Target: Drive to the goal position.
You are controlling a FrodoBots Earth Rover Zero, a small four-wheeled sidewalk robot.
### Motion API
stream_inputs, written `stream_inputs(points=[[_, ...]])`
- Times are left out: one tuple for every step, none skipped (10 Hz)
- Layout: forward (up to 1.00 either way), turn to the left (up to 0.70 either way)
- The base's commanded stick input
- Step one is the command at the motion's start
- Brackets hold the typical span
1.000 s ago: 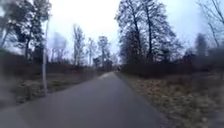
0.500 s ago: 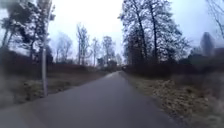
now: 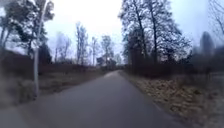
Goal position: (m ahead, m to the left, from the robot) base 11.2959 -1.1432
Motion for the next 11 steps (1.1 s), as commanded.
stream_inputs(points=[[0.7, 0.14], [0.7, 0.14], [0.7, 0.11], [0.7, 0.06], [0.7, 0.02], [0.7, 0.0], [0.7, 0.0], [0.7, 0.0], [0.7, 0.0], [0.7, 0.0], [0.7, 0.0]])
